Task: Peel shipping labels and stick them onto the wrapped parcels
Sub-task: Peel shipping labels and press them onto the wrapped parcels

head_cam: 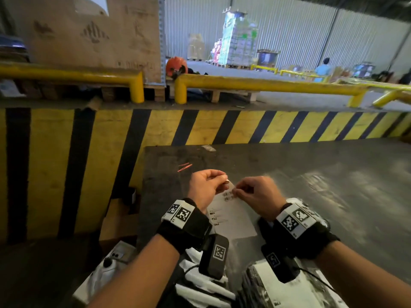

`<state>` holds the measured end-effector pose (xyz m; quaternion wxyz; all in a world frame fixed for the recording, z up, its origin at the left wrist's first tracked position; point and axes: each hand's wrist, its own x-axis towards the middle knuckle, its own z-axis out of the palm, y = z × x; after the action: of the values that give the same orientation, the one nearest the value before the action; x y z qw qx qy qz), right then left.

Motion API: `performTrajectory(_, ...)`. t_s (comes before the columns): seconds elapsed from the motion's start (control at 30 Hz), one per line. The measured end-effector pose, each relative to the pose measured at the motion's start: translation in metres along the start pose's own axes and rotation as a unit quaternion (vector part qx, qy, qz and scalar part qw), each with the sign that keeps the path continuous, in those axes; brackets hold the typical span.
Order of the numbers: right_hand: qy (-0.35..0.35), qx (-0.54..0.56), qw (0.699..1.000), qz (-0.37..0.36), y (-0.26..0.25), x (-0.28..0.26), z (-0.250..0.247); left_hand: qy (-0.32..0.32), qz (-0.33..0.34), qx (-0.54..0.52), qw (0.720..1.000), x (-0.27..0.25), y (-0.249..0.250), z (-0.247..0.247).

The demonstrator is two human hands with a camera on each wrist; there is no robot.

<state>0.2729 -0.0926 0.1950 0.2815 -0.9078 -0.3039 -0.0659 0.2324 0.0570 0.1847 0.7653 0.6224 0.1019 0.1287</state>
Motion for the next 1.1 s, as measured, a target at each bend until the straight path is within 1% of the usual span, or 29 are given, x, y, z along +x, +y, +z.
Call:
performTrajectory(0.17, 0.057, -0.008, 0.998, 0.029, 0.042, -0.009, -0.028, -0.040, -0.018, -0.049, 0.998, 0.012, -0.004, 0.046)
performTrajectory(0.23, 0.071, 0.002, 0.996, 0.053, 0.064, -0.013, -0.041, -0.041, -0.022, -0.071, 0.996, 0.018, -0.007, 0.060)
performTrajectory(0.27, 0.083, 0.019, 0.994, 0.064, 0.075, -0.015, -0.048, -0.040, -0.016, -0.061, 0.997, 0.021, -0.009, 0.067)
performTrajectory(0.33, 0.118, 0.075, 0.987, 0.079, 0.099, -0.020, -0.063, -0.034, 0.011, 0.016, 0.999, 0.029, -0.015, 0.080)
performTrajectory(0.4, 0.139, 0.122, 0.979, 0.081, 0.123, -0.022, -0.077, -0.026, 0.042, 0.122, 0.991, 0.041, -0.024, 0.094)
performTrajectory(0.47, 0.144, 0.153, 0.974, 0.079, 0.151, -0.022, -0.092, -0.039, 0.042, 0.195, 0.979, 0.049, -0.031, 0.114)
performTrajectory(0.5, 0.143, 0.171, 0.971, 0.081, 0.166, -0.021, -0.098, -0.056, 0.028, 0.211, 0.976, 0.051, -0.034, 0.126)
performTrajectory(0.6, 0.131, 0.218, 0.963, 0.092, 0.211, -0.020, -0.117, -0.097, -0.017, 0.199, 0.975, 0.049, -0.041, 0.170)
performTrajectory(0.77, 0.087, 0.316, 0.937, 0.117, 0.279, -0.017, -0.136, -0.101, -0.034, 0.208, 0.972, 0.059, -0.059, 0.234)
performTrajectory(0.87, 0.041, 0.371, 0.918, 0.133, 0.306, -0.013, -0.141, -0.073, -0.042, 0.202, 0.976, 0.065, -0.074, 0.261)
performTrajectory(0.97, -0.002, 0.390, 0.909, 0.149, 0.329, -0.007, -0.134, -0.037, -0.054, 0.194, 0.979, 0.073, -0.092, 0.278)
performTrajectory(1.1, -0.046, 0.345, 0.925, 0.154, 0.355, 0.006, -0.115, 0.011, -0.098, 0.193, 0.976, 0.089, -0.114, 0.284)
